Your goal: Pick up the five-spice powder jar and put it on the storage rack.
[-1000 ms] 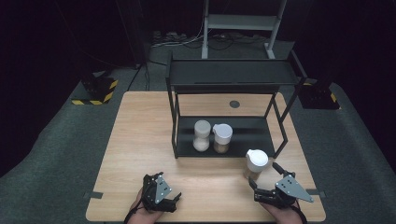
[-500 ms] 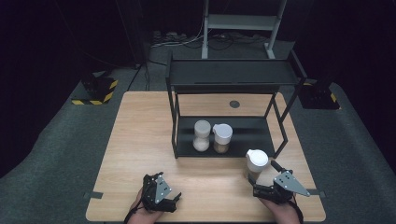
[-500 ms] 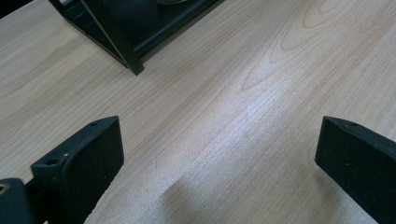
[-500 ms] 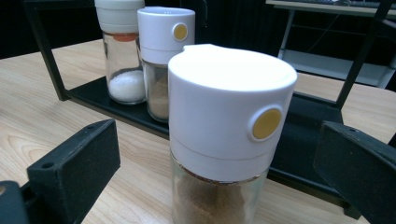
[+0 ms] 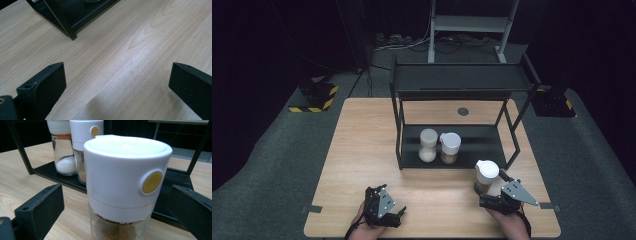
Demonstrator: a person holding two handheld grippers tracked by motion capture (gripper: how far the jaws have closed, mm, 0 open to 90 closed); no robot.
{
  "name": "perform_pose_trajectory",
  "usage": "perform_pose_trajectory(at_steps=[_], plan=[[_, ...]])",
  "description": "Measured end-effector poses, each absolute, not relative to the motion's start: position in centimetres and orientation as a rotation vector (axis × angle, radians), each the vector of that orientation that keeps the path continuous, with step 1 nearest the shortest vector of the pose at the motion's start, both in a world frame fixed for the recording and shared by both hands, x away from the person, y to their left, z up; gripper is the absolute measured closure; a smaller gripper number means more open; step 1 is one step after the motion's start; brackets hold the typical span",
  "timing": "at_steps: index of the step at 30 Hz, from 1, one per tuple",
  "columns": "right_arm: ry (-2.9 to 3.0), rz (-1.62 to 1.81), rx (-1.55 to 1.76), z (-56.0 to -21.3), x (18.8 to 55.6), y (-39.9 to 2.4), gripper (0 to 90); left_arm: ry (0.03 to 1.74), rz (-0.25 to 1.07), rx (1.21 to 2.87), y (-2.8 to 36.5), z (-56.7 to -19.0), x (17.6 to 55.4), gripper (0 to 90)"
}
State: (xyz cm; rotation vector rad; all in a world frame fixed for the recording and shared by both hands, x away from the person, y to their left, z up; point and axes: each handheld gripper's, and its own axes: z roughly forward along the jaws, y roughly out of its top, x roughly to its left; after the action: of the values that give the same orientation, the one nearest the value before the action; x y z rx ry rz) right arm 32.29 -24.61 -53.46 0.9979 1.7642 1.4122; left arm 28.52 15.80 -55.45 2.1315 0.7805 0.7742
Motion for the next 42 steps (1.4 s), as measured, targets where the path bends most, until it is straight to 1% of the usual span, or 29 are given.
perform_pose_trajectory(at_steps=[5, 7, 11, 13, 14, 17, 20, 25, 27, 42], plan=[[1.755, 1.415, 1.014, -53.70, 32.65, -24.67, 0.8, 0.781, 0.774, 2.131, 15.80, -55.45, 28.51, 1.3], [1.753, 1.414, 1.027, -53.87, 32.83, -24.73, 2.6, 0.780, 0.773, 2.130, 15.81, -55.45, 28.51, 1.3], [1.744, 1.439, 1.024, -54.00, 33.02, -25.05, 9.4, 0.780, 0.773, 2.131, 15.80, -55.45, 28.52, 1.3], [1.748, 1.446, 1.020, -54.00, 33.06, -25.09, 10.7, 0.780, 0.773, 2.131, 15.80, -55.45, 28.52, 1.3], [1.754, 1.458, 1.018, -54.06, 33.15, -25.10, 13.6, 0.780, 0.773, 2.131, 15.80, -55.45, 28.52, 1.3], [1.762, 1.468, 1.009, -54.14, 33.20, -25.05, 16.2, 0.781, 0.773, 2.130, 15.81, -55.45, 28.52, 1.3], [1.766, 1.476, 0.998, -54.25, 33.26, -24.95, 22.2, 0.781, 0.773, 2.131, 15.80, -55.45, 28.52, 1.3], [1.766, 1.471, 0.997, -54.36, 33.31, -24.83, 25.5, 0.781, 0.772, 2.130, 15.81, -55.45, 28.52, 1.3], [1.759, 1.468, 0.999, -54.43, 33.31, -24.95, 29.3, 0.781, 0.772, 2.129, 15.81, -55.45, 28.52, 1.4], [1.769, 1.446, 1.000, -54.25, 33.26, -24.87, 30.3, 0.780, 0.770, 2.130, 15.81, -55.45, 28.53, 1.3]])
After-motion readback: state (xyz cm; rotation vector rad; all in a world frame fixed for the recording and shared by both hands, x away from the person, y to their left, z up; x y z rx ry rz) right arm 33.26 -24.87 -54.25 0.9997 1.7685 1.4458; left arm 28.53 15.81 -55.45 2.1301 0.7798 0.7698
